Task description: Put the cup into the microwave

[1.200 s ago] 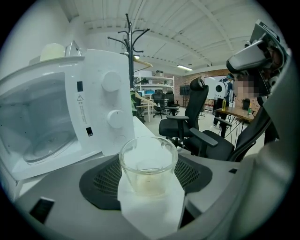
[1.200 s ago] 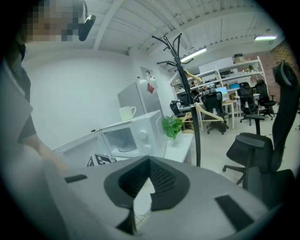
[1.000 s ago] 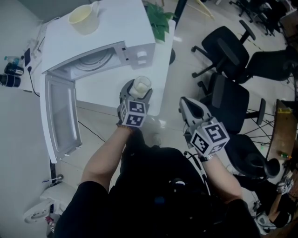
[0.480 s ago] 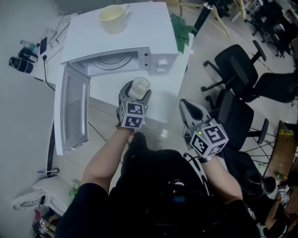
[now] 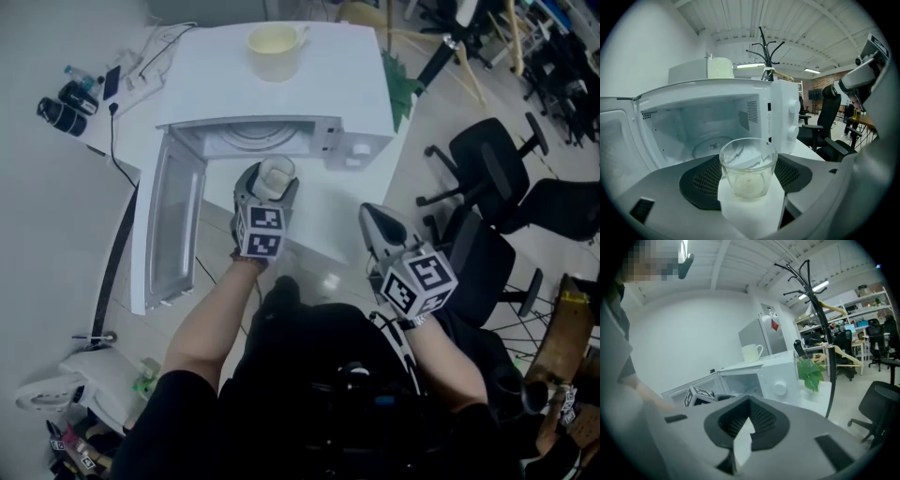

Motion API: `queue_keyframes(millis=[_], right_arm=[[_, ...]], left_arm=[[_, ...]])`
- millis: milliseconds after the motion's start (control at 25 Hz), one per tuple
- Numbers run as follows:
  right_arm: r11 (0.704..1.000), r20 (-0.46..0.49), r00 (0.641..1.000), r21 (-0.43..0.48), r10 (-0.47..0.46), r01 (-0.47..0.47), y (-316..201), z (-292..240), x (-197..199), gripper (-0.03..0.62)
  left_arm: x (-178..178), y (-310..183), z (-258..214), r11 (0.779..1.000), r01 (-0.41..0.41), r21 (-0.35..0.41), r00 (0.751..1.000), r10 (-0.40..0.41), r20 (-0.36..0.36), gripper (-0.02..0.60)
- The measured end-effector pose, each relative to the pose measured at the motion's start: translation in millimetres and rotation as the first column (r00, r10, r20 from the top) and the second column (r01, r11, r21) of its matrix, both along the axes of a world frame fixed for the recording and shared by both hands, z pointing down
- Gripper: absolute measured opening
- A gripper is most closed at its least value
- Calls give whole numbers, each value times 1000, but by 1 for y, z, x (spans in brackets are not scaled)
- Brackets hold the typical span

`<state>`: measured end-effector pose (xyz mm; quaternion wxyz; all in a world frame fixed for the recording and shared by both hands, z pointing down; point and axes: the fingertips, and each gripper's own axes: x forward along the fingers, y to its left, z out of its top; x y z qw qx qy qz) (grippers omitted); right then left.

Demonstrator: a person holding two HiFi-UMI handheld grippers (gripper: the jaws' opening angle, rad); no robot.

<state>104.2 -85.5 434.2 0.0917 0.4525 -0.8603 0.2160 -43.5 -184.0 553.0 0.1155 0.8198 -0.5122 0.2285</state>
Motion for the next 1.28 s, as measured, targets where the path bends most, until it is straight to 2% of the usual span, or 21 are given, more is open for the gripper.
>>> queue_keyframes(millis=[600,1280], right_arm=[[1000,-13,1000,3,-20,20,-41,-2,-44,17],[999,-31,999,-2,-35,35,-81,2,-77,17]], left_arm=[[-62,-58,-14,995,95,21,995,-94,-39,341],[-98,-117,-10,990,139,30,988,-137,-68,341]])
